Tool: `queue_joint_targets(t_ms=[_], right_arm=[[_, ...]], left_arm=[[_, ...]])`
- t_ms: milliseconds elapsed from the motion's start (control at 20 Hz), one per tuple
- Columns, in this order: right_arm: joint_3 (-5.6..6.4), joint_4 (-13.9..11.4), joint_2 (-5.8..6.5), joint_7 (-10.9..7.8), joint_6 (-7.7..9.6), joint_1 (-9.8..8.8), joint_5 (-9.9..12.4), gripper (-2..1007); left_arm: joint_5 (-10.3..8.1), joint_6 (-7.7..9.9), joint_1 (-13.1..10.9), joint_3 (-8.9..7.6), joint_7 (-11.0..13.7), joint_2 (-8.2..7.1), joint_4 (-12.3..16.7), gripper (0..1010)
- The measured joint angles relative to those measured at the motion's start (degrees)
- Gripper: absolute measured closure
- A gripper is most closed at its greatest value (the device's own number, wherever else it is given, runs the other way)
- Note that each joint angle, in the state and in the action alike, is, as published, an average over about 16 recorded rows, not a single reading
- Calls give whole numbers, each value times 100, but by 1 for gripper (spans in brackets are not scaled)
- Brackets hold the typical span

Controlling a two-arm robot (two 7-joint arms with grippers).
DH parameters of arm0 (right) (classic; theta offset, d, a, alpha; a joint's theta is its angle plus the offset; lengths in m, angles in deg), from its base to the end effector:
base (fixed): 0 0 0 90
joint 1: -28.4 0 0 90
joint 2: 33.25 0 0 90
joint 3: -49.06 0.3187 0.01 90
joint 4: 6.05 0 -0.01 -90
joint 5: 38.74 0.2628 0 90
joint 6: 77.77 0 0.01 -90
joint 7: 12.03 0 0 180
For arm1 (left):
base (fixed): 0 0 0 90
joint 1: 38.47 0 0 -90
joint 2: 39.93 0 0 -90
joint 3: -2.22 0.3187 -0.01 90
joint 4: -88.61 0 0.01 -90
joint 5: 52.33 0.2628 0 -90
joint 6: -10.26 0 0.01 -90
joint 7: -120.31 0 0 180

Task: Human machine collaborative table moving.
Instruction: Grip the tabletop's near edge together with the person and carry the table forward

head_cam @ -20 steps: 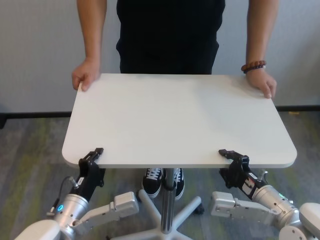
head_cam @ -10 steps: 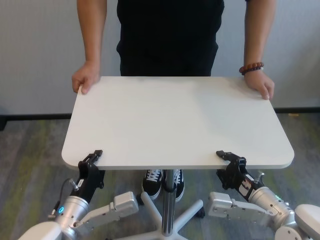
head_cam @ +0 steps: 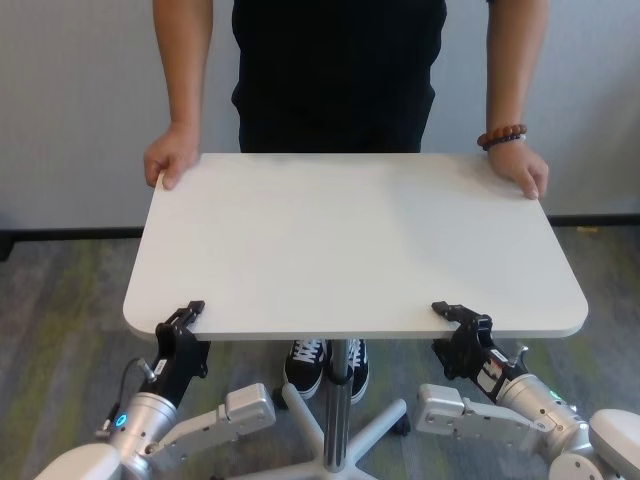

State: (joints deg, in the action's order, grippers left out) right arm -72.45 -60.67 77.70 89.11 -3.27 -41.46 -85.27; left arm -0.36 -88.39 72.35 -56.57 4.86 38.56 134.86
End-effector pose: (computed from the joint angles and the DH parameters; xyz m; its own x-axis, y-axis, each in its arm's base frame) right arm 0.3512 -0.0602 -0.3976 0.2703 -0.2144 0.9386 0.8970 0.4103 -0.1646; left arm 0.3463 -0.0004 -0.4294 0.1176 0.2735 0.9546 -0.9589 0.2811 0.0376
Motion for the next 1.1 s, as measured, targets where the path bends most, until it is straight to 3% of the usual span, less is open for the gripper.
queue_joint_targets(t_ms=[650, 1100], right_arm=[[8, -27, 8, -23, 14, -14, -12, 684], [15, -36, 11, -48, 23, -24, -25, 501]], left_arm=[[26, 33, -25, -9, 12, -9, 46, 734], [40, 49, -44, -19, 26, -12, 62, 626]])
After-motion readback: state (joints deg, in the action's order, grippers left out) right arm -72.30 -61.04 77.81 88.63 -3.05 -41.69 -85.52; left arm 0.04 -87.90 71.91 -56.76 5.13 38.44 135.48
